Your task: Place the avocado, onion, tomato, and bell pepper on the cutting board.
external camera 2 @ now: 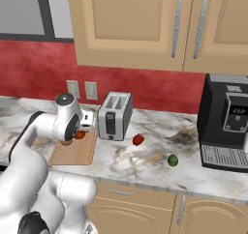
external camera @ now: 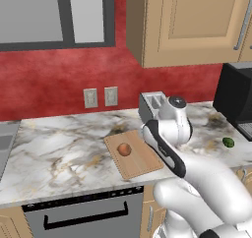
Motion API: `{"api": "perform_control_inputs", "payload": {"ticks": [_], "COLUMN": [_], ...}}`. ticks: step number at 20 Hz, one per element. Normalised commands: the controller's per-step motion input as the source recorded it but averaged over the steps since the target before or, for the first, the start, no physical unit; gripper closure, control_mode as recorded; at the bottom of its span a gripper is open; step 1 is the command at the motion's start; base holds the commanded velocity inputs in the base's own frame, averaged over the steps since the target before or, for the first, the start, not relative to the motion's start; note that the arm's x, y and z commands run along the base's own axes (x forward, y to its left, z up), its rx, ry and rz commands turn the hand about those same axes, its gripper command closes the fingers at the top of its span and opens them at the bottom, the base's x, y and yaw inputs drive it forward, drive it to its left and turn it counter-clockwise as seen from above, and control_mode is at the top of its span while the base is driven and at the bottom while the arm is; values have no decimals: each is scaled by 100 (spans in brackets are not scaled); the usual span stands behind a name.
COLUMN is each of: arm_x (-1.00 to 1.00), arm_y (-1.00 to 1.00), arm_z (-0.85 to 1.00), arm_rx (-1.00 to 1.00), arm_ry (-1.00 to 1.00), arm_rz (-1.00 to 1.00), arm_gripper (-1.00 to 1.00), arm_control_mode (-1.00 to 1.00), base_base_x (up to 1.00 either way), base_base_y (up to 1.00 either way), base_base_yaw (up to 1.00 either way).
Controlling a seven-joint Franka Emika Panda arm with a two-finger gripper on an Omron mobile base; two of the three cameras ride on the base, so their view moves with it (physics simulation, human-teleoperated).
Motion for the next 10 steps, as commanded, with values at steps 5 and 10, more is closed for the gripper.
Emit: {"api": "perform_control_inputs", "payload": {"ticks": [5, 10], "arm_x": [34, 24], "arm_y": [13, 4], "arm_z": [-21, -14], "arm_rx": [3, 4], "arm_ry": [1, 0], "arm_rz": [2, 2], "arm_gripper": [100, 100], "arm_control_mode": [-100, -100], "base_base_x": [0, 0], "base_base_y": [0, 0], "base_base_yaw": [0, 0]}}
